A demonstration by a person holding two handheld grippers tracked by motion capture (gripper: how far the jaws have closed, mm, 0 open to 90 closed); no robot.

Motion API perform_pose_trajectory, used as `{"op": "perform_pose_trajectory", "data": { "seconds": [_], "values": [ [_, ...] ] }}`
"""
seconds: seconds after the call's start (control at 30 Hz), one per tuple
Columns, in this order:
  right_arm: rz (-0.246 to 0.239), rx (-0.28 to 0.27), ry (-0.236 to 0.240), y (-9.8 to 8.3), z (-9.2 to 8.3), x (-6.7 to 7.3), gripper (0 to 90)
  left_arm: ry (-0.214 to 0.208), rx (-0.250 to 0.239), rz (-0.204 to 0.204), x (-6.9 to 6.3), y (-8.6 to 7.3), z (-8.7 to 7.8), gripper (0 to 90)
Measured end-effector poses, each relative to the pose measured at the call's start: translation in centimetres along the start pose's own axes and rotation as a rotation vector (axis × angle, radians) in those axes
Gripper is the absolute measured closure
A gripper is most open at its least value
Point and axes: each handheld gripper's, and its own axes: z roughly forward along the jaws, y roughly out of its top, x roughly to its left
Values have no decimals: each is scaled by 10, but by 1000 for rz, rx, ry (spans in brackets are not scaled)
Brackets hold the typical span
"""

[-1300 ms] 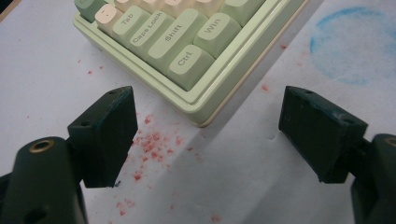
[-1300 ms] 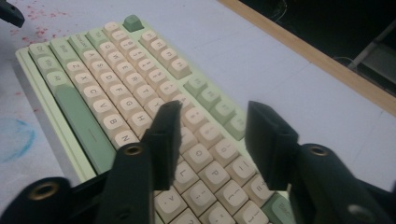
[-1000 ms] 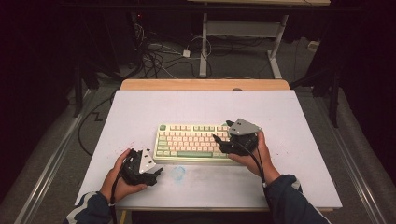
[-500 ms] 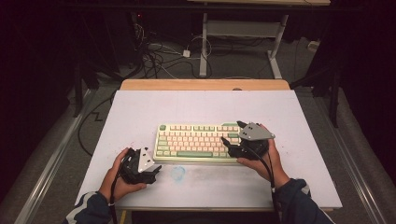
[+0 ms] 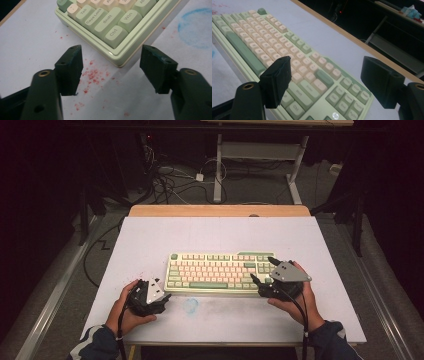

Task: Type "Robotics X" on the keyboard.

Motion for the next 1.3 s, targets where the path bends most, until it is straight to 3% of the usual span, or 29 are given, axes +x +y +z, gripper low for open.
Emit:
{"op": "perform_pose_trajectory", "data": {
  "seconds": [0.1,0.33,0.53,0.83,1.03,1.3],
  "values": [
    [3,4,-14,-6,-6,-2,259,-6,-1,-16,1,3,-1,417],
    [-5,24,-42,-21,-17,-4,261,-17,22,-18,3,7,-2,687],
    [-8,42,-58,-36,-28,-2,261,-40,33,-30,5,11,-4,817],
    [13,61,-72,-56,-40,-4,264,-71,40,-48,2,23,-1,873],
    [15,81,-52,-62,-43,3,264,-99,48,-64,-1,34,6,873],
    [5,103,-37,-64,-40,6,264,-136,57,-46,-10,48,21,873]
  ]
}}
